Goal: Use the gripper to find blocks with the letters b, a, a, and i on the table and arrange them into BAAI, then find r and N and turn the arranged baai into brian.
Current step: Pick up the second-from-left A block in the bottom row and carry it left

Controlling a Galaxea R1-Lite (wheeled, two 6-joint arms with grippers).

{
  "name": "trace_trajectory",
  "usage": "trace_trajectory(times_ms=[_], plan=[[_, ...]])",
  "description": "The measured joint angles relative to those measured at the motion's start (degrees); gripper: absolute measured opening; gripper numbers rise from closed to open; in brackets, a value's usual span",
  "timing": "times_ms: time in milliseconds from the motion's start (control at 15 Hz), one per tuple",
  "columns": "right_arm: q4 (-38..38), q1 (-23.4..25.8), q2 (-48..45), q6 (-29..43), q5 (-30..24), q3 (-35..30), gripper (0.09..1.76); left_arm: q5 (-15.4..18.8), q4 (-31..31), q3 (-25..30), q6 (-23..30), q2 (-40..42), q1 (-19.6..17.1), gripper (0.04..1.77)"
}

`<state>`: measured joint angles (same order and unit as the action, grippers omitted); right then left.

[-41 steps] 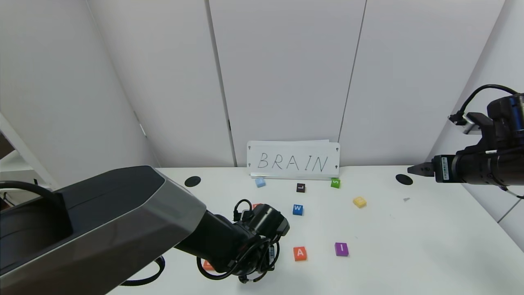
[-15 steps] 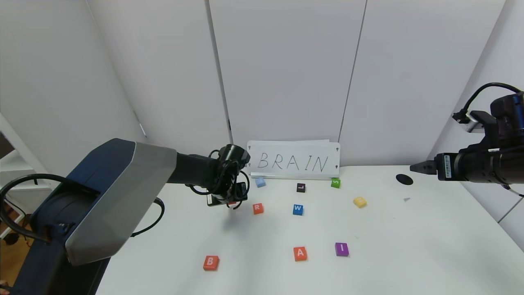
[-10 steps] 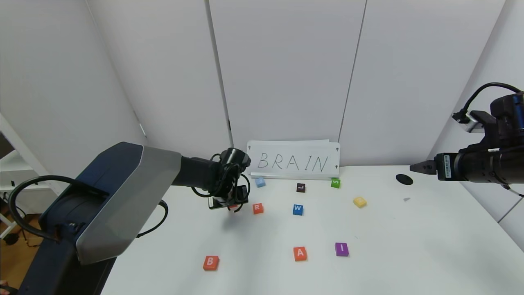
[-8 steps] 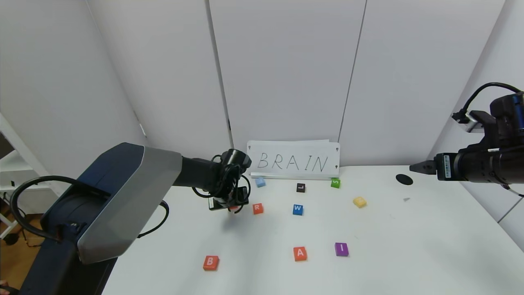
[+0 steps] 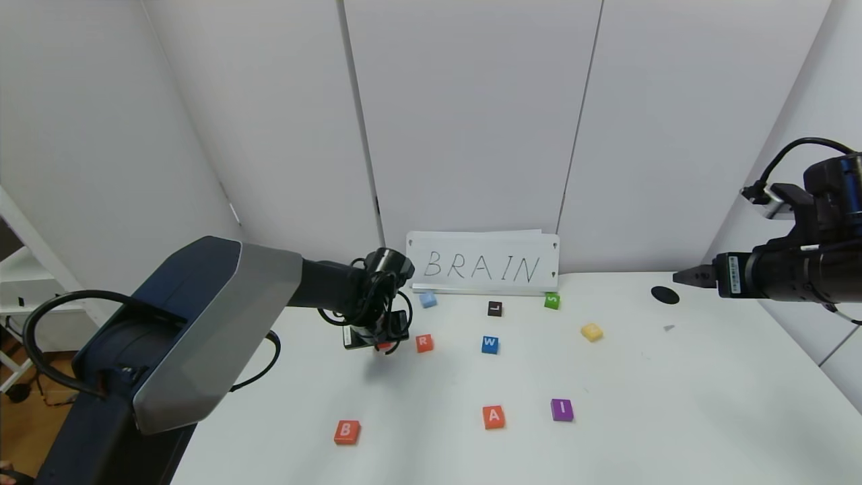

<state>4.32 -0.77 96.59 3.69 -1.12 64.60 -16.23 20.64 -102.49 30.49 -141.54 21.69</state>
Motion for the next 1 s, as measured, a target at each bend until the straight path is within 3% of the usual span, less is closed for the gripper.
trace_trajectory(times_ms=[667, 800, 1000], plan=[[0.0, 0.0, 0.0, 0.0, 0.0, 0.1, 1.71, 0.0, 1.1, -0.7, 0.0, -0.8, 0.1, 0.54], [0.0, 0.0, 0.0, 0.2, 0.0, 0.1, 1.71, 0.0, 1.1, -0.7, 0.0, -0.9, 0.1, 0.82], [0.0, 0.1, 0.1, 0.6, 0.0, 0.3, 1.71, 0.0, 1.0, -0.7, 0.2, -0.8, 0.1, 1.10]])
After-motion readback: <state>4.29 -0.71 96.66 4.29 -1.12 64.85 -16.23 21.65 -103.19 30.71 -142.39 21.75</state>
